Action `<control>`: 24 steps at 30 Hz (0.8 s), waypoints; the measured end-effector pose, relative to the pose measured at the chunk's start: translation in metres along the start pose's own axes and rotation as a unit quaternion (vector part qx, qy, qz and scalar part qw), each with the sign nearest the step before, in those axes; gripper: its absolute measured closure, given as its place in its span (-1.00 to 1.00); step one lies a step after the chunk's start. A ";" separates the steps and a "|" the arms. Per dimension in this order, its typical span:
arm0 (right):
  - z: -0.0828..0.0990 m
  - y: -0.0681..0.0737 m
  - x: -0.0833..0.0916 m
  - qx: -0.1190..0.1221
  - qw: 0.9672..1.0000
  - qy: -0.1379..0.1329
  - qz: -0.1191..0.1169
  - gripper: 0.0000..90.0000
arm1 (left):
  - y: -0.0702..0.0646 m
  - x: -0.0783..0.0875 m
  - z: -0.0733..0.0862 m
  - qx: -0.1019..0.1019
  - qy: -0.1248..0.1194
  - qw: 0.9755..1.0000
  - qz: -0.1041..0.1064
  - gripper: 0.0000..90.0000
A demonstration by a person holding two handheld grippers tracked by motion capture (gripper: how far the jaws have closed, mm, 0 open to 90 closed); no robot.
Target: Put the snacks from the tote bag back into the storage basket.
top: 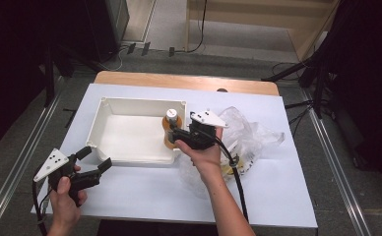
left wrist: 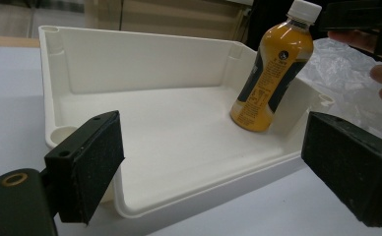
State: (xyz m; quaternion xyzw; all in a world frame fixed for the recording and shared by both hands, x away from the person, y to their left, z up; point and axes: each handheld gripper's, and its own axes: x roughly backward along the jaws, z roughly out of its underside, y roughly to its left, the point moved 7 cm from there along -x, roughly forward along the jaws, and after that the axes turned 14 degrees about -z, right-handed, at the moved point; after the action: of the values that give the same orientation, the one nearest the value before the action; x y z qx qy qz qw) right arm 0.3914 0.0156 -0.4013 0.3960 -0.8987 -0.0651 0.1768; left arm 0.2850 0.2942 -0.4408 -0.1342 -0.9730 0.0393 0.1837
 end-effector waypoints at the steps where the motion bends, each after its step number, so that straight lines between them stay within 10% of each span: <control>1: -0.001 0.000 0.003 0.000 1.000 -0.002 0.001 -0.39 | 0.000 0.000 0.000 -0.001 0.000 1.000 0.000 -0.79; 24: -0.001 -0.029 0.051 -0.006 0.999 -0.029 0.034 -0.39 | 0.002 -0.001 0.001 0.000 0.002 1.000 -0.002 -0.79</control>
State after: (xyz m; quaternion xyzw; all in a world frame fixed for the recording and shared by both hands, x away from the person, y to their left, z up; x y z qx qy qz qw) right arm 0.3803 -0.0412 -0.3939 0.3621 -0.9160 -0.0761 0.1553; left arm 0.2855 0.2957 -0.4427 -0.1325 -0.9729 0.0385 0.1857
